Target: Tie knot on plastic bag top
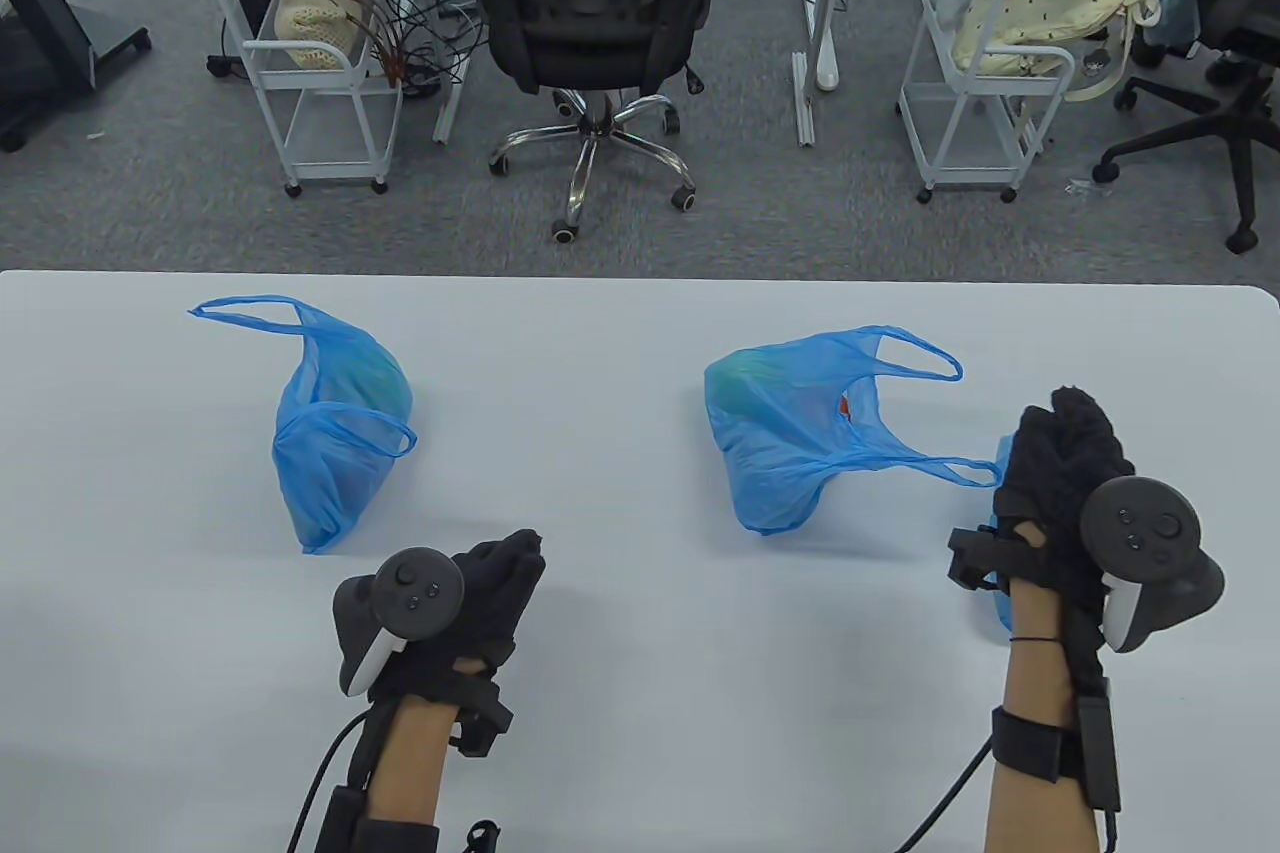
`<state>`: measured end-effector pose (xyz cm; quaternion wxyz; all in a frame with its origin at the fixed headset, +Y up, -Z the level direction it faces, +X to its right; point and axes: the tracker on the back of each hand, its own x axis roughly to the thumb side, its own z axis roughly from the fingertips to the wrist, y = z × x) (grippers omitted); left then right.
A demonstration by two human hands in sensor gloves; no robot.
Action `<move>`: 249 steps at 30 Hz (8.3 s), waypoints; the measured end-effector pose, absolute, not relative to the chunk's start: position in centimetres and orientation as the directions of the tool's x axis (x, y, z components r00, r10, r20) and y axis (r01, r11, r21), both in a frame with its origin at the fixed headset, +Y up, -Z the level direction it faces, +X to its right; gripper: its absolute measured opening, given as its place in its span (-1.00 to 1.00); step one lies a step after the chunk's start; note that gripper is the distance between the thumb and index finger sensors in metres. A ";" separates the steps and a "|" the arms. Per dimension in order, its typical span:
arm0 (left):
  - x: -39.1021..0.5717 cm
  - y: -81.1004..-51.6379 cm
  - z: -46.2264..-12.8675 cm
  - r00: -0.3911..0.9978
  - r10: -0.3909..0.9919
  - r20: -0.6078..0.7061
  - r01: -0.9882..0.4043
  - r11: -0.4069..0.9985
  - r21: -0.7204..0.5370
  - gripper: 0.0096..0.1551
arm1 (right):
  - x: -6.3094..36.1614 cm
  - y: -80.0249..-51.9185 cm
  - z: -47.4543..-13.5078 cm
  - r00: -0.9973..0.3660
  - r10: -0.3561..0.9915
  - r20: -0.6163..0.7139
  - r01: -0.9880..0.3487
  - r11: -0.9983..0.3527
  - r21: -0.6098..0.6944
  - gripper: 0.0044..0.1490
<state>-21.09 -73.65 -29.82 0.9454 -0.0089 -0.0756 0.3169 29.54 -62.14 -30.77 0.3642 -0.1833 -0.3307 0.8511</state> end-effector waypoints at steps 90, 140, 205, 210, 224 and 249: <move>-19.5 -72.0 -28.4 0.518 0.818 0.251 -0.839 0.543 -0.038 0.17 | 13.8 -68.1 -29.1 -0.236 0.861 0.450 -0.963 -0.145 -0.227 -0.79; -16.3 -73.0 -28.0 0.031 0.981 0.189 -0.971 0.075 -0.227 -0.61 | 12.1 -70.8 -30.4 0.089 0.939 0.331 -0.993 0.057 0.106 -0.56; -14.5 -73.6 -28.2 -0.003 0.990 0.142 -0.915 0.055 -0.399 -0.49 | 8.4 -68.7 -26.5 -0.625 0.486 0.611 -0.725 -0.652 -0.222 -0.51; -14.4 -73.2 -28.1 0.033 0.982 0.187 -0.907 0.108 -0.407 -0.49 | 10.5 -69.0 -27.3 -0.488 0.675 0.554 -0.860 -0.482 -0.170 -0.26; -14.5 -73.9 -28.3 -0.094 0.990 0.103 -0.891 -0.037 -0.452 -0.46 | 11.0 -67.0 -26.2 -0.382 0.662 0.645 -0.923 -0.305 -0.233 -0.58; -15.4 -73.4 -28.5 -0.056 0.989 0.137 -0.938 -0.005 -0.348 -0.63 | 8.6 -67.9 -26.7 -0.508 0.583 0.634 -0.746 -0.666 0.015 -0.62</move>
